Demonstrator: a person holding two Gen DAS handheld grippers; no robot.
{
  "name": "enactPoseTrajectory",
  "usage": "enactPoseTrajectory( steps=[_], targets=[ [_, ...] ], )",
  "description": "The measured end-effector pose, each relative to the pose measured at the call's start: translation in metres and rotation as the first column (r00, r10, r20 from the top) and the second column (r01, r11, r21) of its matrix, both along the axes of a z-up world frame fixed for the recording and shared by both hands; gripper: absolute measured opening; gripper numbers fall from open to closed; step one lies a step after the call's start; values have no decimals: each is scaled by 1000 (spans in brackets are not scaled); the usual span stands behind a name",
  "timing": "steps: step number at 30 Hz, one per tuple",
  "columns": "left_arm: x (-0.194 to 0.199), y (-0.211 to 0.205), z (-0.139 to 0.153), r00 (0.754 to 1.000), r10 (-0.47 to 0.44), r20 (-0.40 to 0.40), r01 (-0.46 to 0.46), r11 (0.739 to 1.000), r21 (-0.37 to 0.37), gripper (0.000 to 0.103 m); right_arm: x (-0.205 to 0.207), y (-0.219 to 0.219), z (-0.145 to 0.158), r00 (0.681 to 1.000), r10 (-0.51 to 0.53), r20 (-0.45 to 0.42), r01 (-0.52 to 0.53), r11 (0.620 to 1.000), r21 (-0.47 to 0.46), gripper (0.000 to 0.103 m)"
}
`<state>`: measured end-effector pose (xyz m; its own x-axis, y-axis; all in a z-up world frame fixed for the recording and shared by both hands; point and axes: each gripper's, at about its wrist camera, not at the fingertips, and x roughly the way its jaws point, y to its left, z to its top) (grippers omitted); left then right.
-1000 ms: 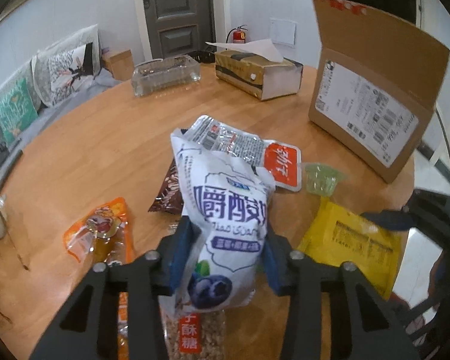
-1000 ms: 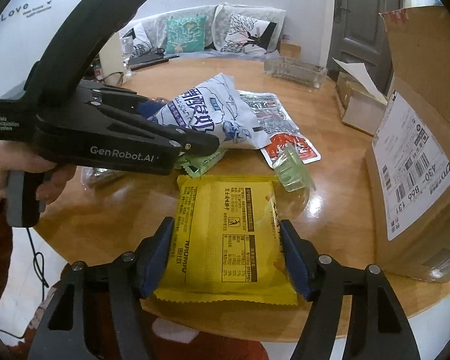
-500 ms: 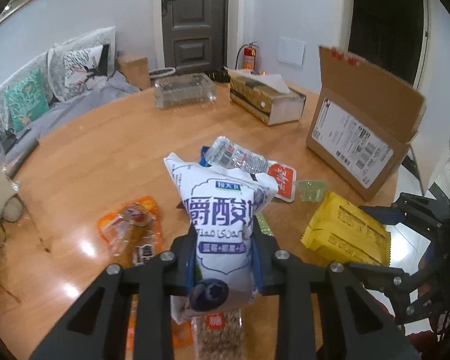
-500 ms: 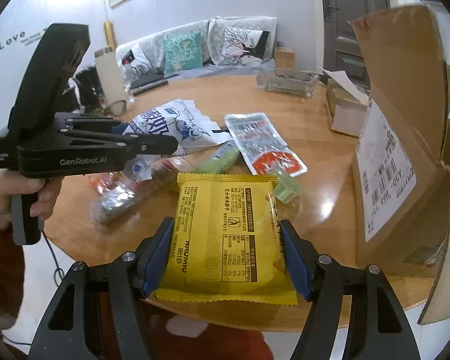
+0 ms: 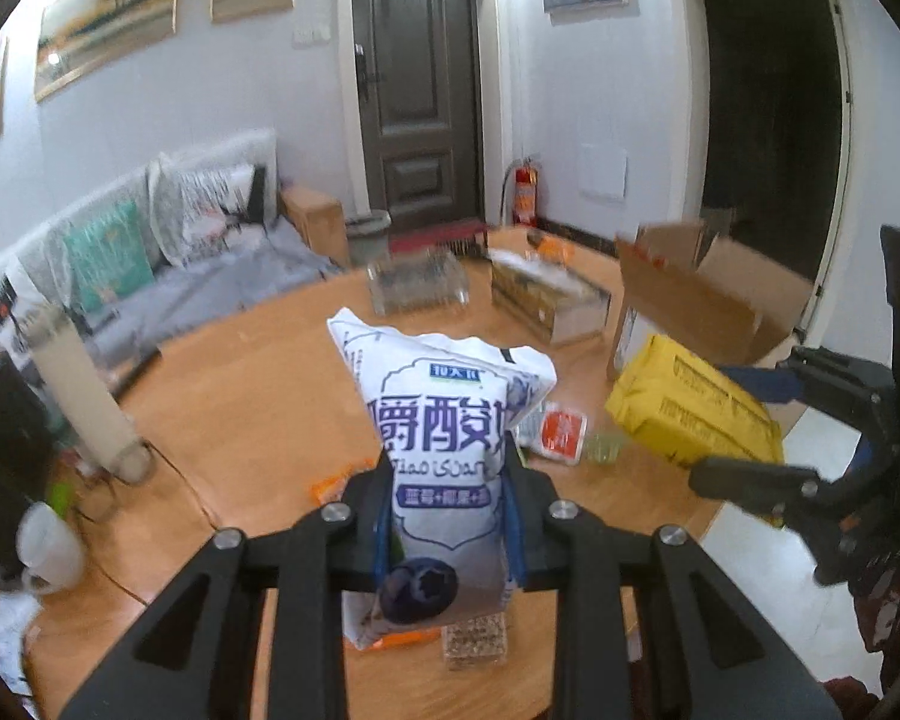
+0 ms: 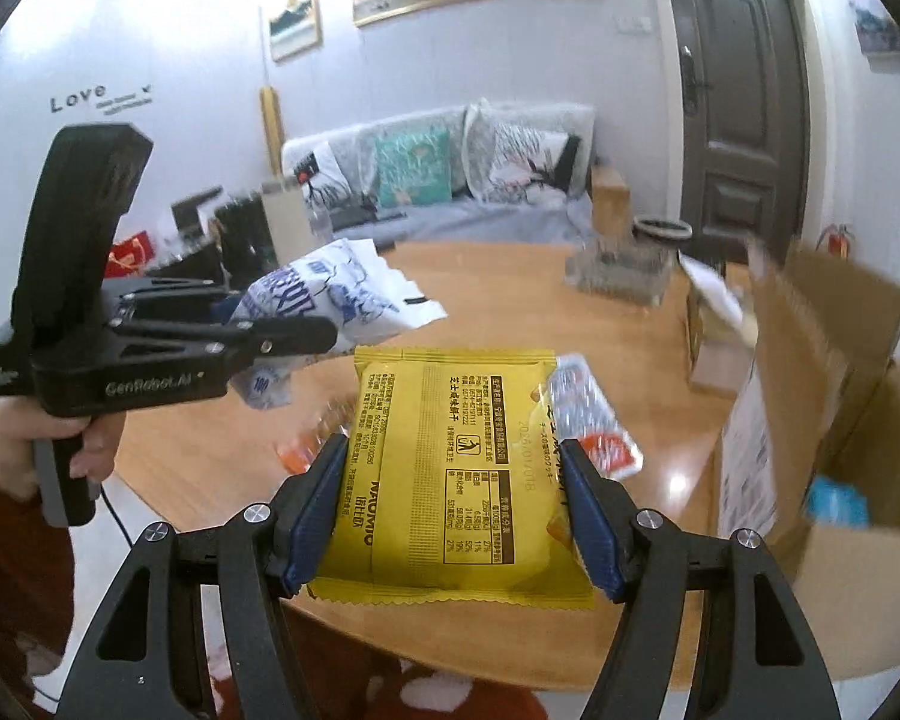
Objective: Organize snacks
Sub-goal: 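Lift both held packs and carry them toward the cardboard box, then lower both packs into the box and open both grippers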
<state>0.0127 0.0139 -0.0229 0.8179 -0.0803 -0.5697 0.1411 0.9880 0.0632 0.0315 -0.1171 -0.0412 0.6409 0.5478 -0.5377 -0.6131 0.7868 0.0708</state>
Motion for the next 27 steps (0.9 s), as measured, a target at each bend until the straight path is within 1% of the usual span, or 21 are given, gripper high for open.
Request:
enactPoseTrajectory(
  steps=[4,7,10,13,15,18,21,22,24,27],
  targets=[
    [-13,-11,38,997,-31,66,31,999,-9,26,-12,-8,43,997,2,72,-3,1000,21,66],
    [-15,-26,61,992,-60,110,60,998,11,26,-15,-23,70,994,-15,110,11,999,34,66],
    [-9,-48,85,984,-105,142,102,994,28,25,-15,-38,87,991,-39,124,34,998,43,66],
    [1,-74,106,971,-170,165,168,985,28,25,-9,-59,98,985,-99,139,94,995,39,66],
    [9,-94,115,961,-215,171,214,976,26,25,-2,-78,101,981,-145,133,141,989,36,66],
    [27,-127,120,947,-281,155,282,959,18,26,11,-106,100,973,-208,104,206,978,31,66],
    [49,-161,117,933,-340,114,342,940,-2,26,26,-131,95,964,-257,63,256,966,26,66],
    [61,-171,112,928,-363,87,366,930,-25,26,32,-139,91,960,-274,51,273,962,22,66],
    [77,-188,105,922,-385,45,387,920,-55,26,45,-155,82,952,-303,30,303,953,13,66],
    [102,-212,86,914,-406,-24,403,912,-73,26,62,-171,62,942,-335,-5,335,942,-6,66]
  ],
)
